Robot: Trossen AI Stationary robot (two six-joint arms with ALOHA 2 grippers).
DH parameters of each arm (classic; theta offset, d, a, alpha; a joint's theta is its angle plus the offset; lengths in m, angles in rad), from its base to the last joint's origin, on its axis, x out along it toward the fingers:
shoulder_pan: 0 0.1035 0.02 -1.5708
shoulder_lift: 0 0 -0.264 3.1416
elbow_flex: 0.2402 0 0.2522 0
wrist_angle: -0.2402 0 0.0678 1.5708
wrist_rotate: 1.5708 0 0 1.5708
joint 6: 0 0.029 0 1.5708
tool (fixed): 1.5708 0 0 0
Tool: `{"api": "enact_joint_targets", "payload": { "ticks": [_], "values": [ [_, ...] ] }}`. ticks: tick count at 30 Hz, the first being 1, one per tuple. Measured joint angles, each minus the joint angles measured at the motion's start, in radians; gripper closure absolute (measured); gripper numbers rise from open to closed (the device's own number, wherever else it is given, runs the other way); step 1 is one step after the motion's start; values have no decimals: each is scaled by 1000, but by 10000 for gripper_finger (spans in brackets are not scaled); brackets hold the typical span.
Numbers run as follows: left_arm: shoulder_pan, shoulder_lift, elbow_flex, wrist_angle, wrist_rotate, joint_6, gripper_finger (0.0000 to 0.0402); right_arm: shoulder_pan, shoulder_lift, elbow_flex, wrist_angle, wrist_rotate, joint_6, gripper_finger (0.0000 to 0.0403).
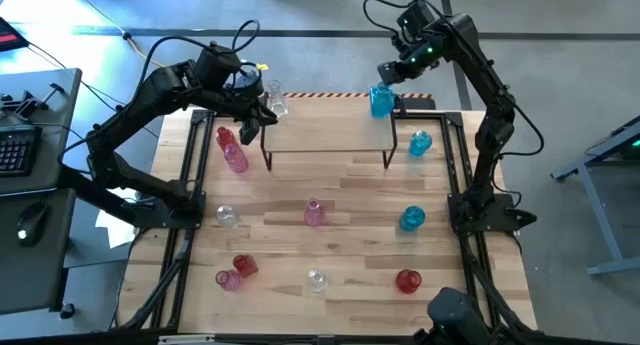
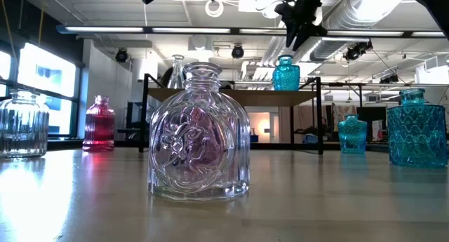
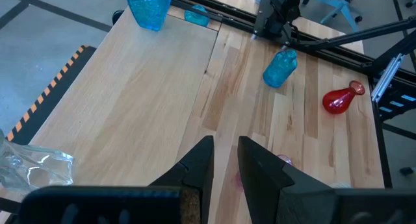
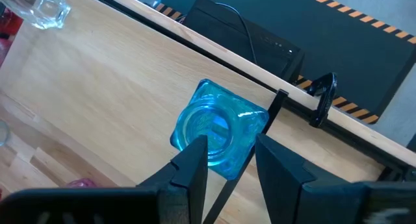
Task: Sort vases onto shelf
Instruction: Put the top pink vase on the shelf
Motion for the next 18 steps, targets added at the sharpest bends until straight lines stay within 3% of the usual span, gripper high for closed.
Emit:
{"api": "enact_joint_targets", "payload": {
  "ticks": [6,10,18],
  "values": [
    [0,0,0,-10,0,-8,339,1,-1,-1,0,-4,-8,295],
    [1,0,0,-60,0,-15,339,12,-9,-1,0,-61,-2,295],
    [0,0,0,-175,0,-16,339,110,-35,-1,0,-87,54,295]
  ]
}}
